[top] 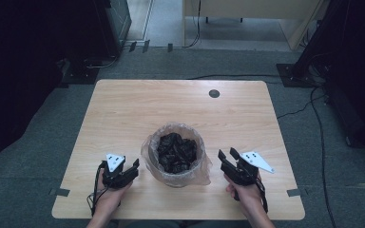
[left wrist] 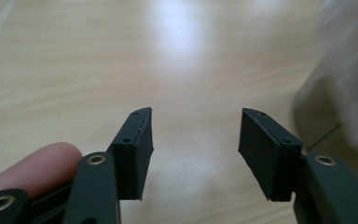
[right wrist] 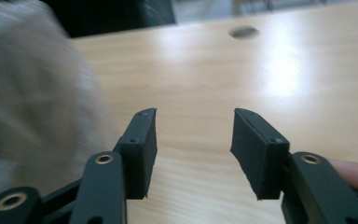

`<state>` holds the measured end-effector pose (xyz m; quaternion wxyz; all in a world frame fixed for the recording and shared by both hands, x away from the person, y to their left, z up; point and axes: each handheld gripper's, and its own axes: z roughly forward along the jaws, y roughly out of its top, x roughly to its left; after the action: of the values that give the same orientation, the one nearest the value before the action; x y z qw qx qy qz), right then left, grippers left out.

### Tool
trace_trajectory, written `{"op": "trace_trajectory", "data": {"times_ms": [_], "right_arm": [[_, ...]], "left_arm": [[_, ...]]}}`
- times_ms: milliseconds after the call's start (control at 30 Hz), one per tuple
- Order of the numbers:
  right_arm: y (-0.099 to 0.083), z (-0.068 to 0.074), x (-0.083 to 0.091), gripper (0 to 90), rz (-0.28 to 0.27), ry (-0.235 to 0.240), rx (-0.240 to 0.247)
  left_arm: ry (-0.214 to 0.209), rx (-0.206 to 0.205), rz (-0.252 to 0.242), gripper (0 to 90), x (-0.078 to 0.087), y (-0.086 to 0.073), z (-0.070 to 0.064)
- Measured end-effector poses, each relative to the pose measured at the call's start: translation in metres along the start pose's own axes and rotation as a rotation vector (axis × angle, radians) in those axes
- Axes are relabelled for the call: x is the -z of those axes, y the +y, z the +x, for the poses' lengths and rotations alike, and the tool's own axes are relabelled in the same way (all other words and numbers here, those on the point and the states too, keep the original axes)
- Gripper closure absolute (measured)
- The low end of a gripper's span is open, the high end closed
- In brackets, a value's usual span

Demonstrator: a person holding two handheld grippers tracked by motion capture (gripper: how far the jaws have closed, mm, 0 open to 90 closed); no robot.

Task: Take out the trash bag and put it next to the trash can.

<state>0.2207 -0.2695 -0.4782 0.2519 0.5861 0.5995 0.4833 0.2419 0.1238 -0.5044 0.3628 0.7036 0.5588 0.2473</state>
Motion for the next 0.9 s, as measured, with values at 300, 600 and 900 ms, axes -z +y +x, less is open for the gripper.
{"op": "trace_trajectory", "data": {"times_ms": [300,600,900], "right_arm": [[-0.032,-0.018,-0.004,43.0,0.153,-0.1,0.049],[-0.041,-0.008,-0.004,38.5,0.193,-0.084,0.075],[-0.051,-0.004,0.01,35.6,0.236,-0.058,0.069]], "left_arm": [[-0.054,-0.042,0.032,33.2,-0.006,-0.003,-0.017],[-0.133,-0.098,0.017,34.3,-0.007,0.001,-0.037],[-0.167,-0.133,-0.071,65.0,0.001,0.008,-0.042]]}}
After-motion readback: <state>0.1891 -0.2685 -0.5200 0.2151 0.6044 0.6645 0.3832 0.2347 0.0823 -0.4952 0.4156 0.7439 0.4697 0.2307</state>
